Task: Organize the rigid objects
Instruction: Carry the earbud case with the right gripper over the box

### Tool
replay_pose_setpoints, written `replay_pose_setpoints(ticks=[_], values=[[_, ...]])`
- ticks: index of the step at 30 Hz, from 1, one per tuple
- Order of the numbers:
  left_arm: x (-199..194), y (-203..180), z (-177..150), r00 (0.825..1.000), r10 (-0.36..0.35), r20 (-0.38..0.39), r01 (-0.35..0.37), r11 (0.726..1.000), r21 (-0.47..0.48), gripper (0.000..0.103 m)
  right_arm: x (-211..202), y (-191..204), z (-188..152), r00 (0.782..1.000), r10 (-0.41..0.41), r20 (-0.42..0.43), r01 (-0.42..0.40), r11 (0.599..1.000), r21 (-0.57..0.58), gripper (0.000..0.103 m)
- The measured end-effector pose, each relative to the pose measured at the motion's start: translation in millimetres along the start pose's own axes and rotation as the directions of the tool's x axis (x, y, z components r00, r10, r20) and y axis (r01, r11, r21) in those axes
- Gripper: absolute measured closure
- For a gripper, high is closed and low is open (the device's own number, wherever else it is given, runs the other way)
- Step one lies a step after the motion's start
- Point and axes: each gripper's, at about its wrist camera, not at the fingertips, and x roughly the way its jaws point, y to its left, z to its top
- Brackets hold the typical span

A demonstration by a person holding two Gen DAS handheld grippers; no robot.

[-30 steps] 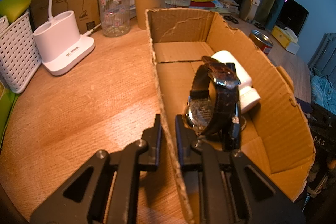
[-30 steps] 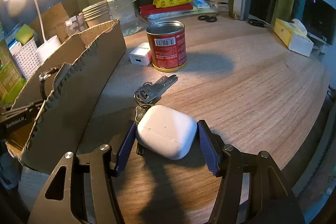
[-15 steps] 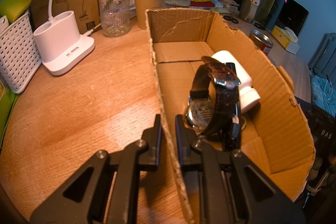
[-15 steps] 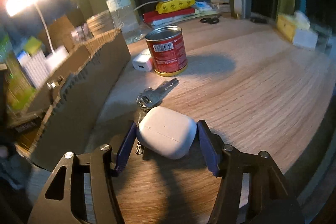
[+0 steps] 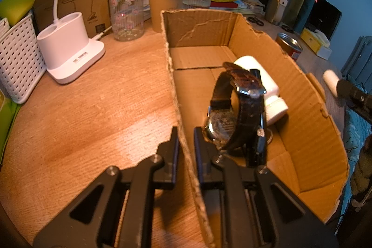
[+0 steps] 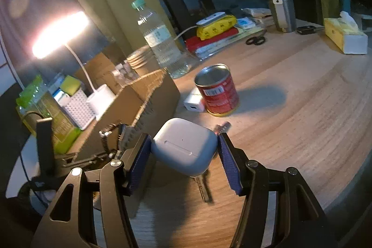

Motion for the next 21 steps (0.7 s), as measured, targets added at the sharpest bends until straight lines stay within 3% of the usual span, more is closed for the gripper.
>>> replay_pose_setpoints(ticks=[21], values=[[0,1,0,1.000,0.000,0.000,0.000,1.000,0.000,0.090,13,56,26,0.999,-0.045,0.018,0.047,0.986,-0.160,0.041]])
